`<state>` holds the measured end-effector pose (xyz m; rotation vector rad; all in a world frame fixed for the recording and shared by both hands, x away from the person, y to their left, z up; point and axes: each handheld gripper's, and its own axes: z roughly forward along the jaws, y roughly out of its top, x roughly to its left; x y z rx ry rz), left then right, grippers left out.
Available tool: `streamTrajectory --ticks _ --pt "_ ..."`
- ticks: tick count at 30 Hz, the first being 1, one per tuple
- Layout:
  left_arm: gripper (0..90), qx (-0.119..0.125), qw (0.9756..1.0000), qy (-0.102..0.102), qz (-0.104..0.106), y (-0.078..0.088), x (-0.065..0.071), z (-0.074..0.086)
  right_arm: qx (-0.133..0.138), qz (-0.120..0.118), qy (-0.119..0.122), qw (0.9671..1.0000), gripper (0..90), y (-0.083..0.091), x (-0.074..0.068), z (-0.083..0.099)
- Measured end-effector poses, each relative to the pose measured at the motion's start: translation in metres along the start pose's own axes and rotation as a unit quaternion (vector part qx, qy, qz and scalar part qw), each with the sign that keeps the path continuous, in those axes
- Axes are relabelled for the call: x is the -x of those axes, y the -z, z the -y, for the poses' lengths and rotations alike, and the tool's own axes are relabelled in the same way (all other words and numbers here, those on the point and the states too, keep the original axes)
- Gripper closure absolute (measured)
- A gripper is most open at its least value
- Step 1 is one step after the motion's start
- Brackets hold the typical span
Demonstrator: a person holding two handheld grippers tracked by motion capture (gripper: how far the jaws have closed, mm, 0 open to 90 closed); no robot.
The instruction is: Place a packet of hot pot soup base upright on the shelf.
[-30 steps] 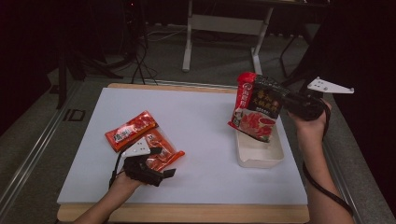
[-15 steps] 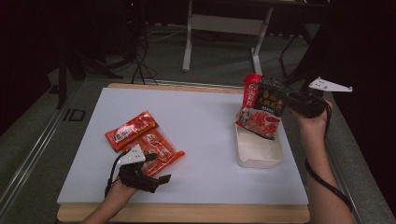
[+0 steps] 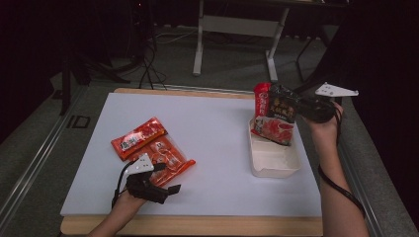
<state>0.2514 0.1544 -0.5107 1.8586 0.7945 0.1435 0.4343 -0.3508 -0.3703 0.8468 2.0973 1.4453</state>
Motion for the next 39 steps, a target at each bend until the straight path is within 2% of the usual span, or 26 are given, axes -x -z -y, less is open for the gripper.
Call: streamTrajectory --ticks 6,10,13,15,27,30,32,34,39 --pt "1.5 -0.004 1.0000 0.001 0.000 -0.002 -0.001 0.002 -0.006 -0.016 0.003 0.9998 74.4 -0.011 0.004 0.007" --pt "1.5 -0.003 1.0000 0.002 0.001 -0.002 -0.002 0.002 0.001 -0.043 -0.016 0.9990 72.9 -0.015 0.007 0.012" --pt "1.5 -0.002 1.0000 0.003 0.001 -0.001 -0.002 0.002 -0.010 -0.055 -0.013 0.9983 72.5 -0.019 0.007 0.016" --pt "1.5 -0.002 1.0000 0.003 0.000 -0.001 -0.002 0.002 -0.008 -0.058 -0.017 0.9981 72.2 -0.020 0.005 0.020" --pt "1.5 0.000 1.0000 0.005 -0.003 0.000 -0.004 0.003 0.016 -0.057 -0.017 0.9981 72.2 -0.015 0.004 0.032" --pt "1.5 0.000 1.0000 0.004 -0.004 0.001 -0.004 0.003 0.006 -0.056 -0.023 0.9981 71.9 -0.017 0.005 0.041" --pt "1.5 -0.001 1.0000 0.003 -0.004 0.001 -0.004 0.003 0.015 -0.055 -0.037 0.9976 71.7 -0.014 0.007 0.049" --pt "1.5 -0.003 1.0000 0.004 -0.003 0.000 -0.004 0.003 0.020 -0.053 -0.040 0.9976 71.6 -0.011 0.008 0.053" --pt "1.5 -0.005 1.0000 0.002 -0.002 -0.001 -0.004 0.003 0.013 -0.037 -0.049 0.9981 71.7 -0.003 0.013 0.064"
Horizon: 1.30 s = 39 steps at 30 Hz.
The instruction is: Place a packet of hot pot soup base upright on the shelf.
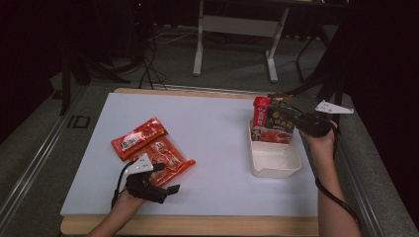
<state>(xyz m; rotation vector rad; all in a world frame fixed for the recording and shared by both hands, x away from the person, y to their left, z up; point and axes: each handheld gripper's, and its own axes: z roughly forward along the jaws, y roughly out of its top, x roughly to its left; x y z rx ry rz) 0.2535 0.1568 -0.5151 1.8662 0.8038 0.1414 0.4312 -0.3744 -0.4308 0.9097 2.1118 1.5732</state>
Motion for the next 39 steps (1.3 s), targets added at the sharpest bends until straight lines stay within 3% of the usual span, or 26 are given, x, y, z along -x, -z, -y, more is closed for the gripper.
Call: streamTrajectory --ticks 5,7,9,12,15,17,19,25,28,32,39 --pt "1.5 0.001 1.0000 0.000 -0.003 0.000 -0.001 0.000 -0.011 0.011 -0.010 0.9998 65.4 0.003 0.000 0.000" --pt "1.6 0.002 1.0000 -0.001 -0.004 0.001 -0.001 0.000 -0.005 0.023 -0.011 0.9996 58.3 0.006 -0.002 -0.002" --pt "1.6 0.003 1.0000 -0.004 -0.005 0.001 0.000 0.000 -0.010 0.044 -0.016 0.9988 45.0 0.010 -0.006 -0.006" --pt "1.6 0.000 0.9999 -0.010 -0.007 0.001 0.000 0.000 -0.015 0.069 -0.023 0.9972 37.4 0.017 -0.011 -0.011" --pt "1.6 -0.001 1.0000 -0.003 -0.003 0.001 0.000 -0.001 0.006 0.100 -0.030 0.9945 26.3 0.031 -0.018 -0.018" --pt "1.6 0.008 1.0000 0.003 0.001 0.002 0.000 -0.001 0.026 0.112 -0.032 0.9929 14.2 0.039 -0.024 -0.021" --pt "1.6 0.012 0.9999 -0.001 -0.001 0.003 0.001 -0.003 0.022 0.117 -0.028 0.9925 13.1 0.045 -0.031 -0.023" --pt "2.4 0.017 0.9997 -0.009 -0.012 0.005 0.000 -0.003 0.036 0.095 -0.020 0.9946 11.2 0.054 -0.058 -0.024" --pt "2.4 0.013 0.9998 -0.005 -0.015 0.005 0.000 -0.003 0.031 0.087 -0.017 0.9956 12.8 0.052 -0.073 -0.022" --pt "2.3 0.008 0.9999 0.009 -0.009 0.007 -0.001 -0.004 0.026 0.051 -0.021 0.9981 14.6 0.044 -0.091 -0.017" --pt "1.9 0.002 0.9998 0.006 -0.017 0.015 -0.003 -0.008 0.006 0.001 -0.007 1.0000 18.0 0.030 -0.121 -0.010"
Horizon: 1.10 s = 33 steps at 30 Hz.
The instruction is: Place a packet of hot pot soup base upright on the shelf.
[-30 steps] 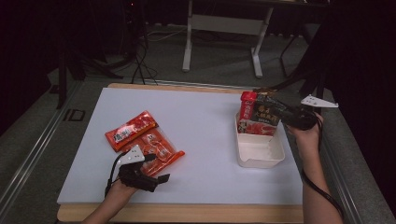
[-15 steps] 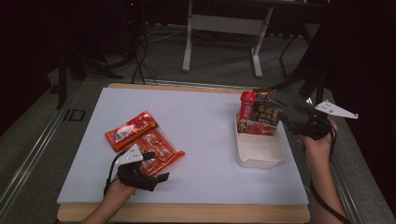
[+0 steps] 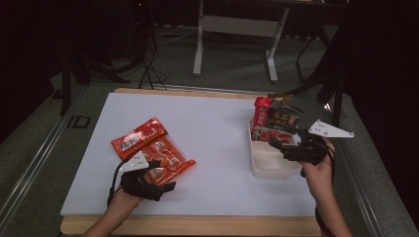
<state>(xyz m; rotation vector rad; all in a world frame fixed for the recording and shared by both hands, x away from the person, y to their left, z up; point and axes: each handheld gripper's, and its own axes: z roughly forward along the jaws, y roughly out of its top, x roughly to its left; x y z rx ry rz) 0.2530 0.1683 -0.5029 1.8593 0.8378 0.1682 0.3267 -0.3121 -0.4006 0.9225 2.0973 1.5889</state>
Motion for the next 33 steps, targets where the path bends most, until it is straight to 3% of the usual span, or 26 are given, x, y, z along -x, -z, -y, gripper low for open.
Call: streamTrajectory --ticks 2,9,13,15,17,19,21,24,28,29,31,32,33 --pt "2.0 0.003 1.0000 0.004 0.000 0.002 -0.002 -0.001 -0.008 -0.017 0.010 0.9998 18.1 -0.004 -0.009 0.002" --pt "2.3 -0.009 0.9998 0.011 -0.012 0.008 -0.008 -0.004 0.000 -0.043 0.020 0.9989 16.8 -0.008 -0.028 0.007" --pt "2.3 -0.012 0.9994 0.013 -0.030 0.014 -0.014 -0.007 -0.007 -0.034 0.035 0.9988 16.0 -0.011 -0.037 0.011" --pt "3.3 -0.017 0.9991 0.015 -0.037 0.018 -0.018 -0.006 -0.015 -0.042 0.021 0.9988 16.6 -0.012 -0.040 0.013" --pt "4.1 -0.023 0.9985 0.017 -0.048 0.021 -0.022 -0.004 -0.015 -0.042 0.023 0.9988 17.0 -0.012 -0.044 0.015" --pt "5.8 -0.024 0.9976 0.022 -0.061 0.025 -0.026 -0.001 -0.034 -0.042 0.016 0.9984 14.6 -0.015 -0.046 0.016" --pt "6.2 -0.024 0.9965 0.026 -0.076 0.028 -0.031 0.001 -0.027 -0.041 0.018 0.9987 12.4 -0.015 -0.049 0.016" --pt "14.1 -0.027 0.9931 0.035 -0.108 0.033 -0.039 0.004 -0.017 -0.047 0.009 0.9987 11.1 -0.016 -0.052 0.015" --pt "26.1 -0.043 0.9860 0.047 -0.154 0.037 -0.050 0.007 -0.011 -0.051 0.017 0.9985 11.3 -0.016 -0.058 0.014" --pt "37.7 -0.044 0.9851 0.051 -0.158 0.039 -0.054 0.008 -0.009 -0.053 0.017 0.9984 11.4 -0.016 -0.059 0.014" --pt "48.7 -0.054 0.9809 0.056 -0.179 0.040 -0.060 0.011 -0.014 -0.053 0.022 0.9983 11.3 -0.016 -0.061 0.014" --pt "59.6 -0.055 0.9811 0.058 -0.176 0.040 -0.061 0.012 -0.014 -0.056 0.020 0.9982 11.3 -0.016 -0.061 0.015" --pt "62.2 -0.066 0.9778 0.058 -0.190 0.040 -0.064 0.014 -0.015 -0.057 0.016 0.9981 11.2 -0.017 -0.061 0.016"
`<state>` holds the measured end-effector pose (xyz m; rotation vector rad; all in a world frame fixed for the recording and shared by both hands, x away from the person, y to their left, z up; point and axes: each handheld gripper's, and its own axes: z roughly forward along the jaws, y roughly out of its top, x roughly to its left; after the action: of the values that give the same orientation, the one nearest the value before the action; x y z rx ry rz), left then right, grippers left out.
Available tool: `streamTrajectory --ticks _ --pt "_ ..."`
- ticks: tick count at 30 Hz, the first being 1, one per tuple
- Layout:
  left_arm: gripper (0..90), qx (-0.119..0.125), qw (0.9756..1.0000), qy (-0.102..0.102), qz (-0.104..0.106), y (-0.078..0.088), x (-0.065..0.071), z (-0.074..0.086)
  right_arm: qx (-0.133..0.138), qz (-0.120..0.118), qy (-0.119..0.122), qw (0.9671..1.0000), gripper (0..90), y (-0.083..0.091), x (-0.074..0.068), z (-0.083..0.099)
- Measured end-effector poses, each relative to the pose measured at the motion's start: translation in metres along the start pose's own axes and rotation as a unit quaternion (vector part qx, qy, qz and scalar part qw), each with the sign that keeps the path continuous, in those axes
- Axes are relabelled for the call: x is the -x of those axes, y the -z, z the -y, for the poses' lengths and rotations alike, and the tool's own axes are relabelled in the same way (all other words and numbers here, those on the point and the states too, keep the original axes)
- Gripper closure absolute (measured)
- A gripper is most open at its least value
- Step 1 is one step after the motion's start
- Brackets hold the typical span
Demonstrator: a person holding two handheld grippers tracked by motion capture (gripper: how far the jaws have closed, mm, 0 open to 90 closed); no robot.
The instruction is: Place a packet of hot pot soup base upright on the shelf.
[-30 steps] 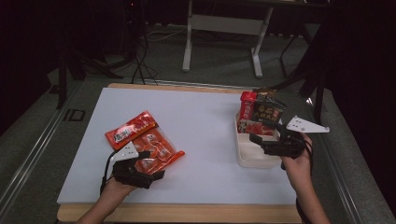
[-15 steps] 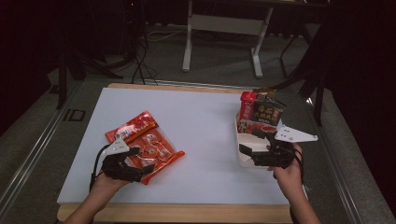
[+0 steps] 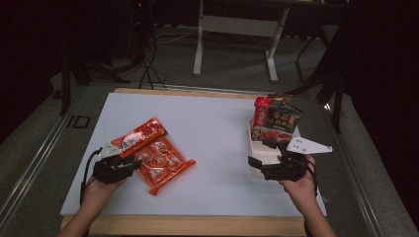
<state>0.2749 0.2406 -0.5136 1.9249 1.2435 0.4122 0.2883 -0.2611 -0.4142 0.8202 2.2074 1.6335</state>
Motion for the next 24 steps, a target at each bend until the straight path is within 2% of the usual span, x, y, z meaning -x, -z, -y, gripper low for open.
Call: streamTrajectory --ticks 2,4,8,10,12,15,18,20,24 --pt "72.5 -0.014 0.9999 -0.002 -0.003 -0.003 -0.003 0.002 -0.003 0.002 0.003 1.0000 11.1 0.000 0.001 0.002" --pt "79.5 -0.024 0.9995 -0.003 -0.021 -0.006 -0.006 0.004 -0.004 0.005 0.004 1.0000 10.7 0.000 0.002 0.003" --pt "89.0 -0.039 0.9987 0.010 -0.030 -0.014 -0.016 0.007 0.001 -0.001 0.005 1.0000 10.7 -0.001 0.002 0.003" --pt "89.5 -0.054 0.9979 0.012 -0.034 -0.019 -0.020 0.006 0.000 -0.004 0.008 1.0000 10.7 -0.002 0.002 0.004" --pt "89.6 -0.059 0.9977 0.014 -0.029 -0.023 -0.021 0.006 0.000 -0.004 0.009 1.0000 10.8 -0.001 0.001 0.004" --pt "89.7 -0.069 0.9970 0.011 -0.034 -0.029 -0.022 0.006 -0.002 -0.001 0.017 0.9998 12.5 -0.002 0.001 0.004" --pt "89.8 -0.067 0.9970 0.012 -0.035 -0.032 -0.024 0.004 -0.007 -0.006 0.017 0.9998 13.6 -0.003 0.002 0.004" --pt "89.8 -0.067 0.9969 0.016 -0.038 -0.035 -0.026 0.001 -0.013 -0.007 0.035 0.9993 14.1 -0.005 0.002 0.005" --pt "89.9 -0.069 0.9968 0.019 -0.034 -0.037 -0.027 -0.001 -0.011 -0.015 0.039 0.9991 14.3 -0.006 0.001 0.006"
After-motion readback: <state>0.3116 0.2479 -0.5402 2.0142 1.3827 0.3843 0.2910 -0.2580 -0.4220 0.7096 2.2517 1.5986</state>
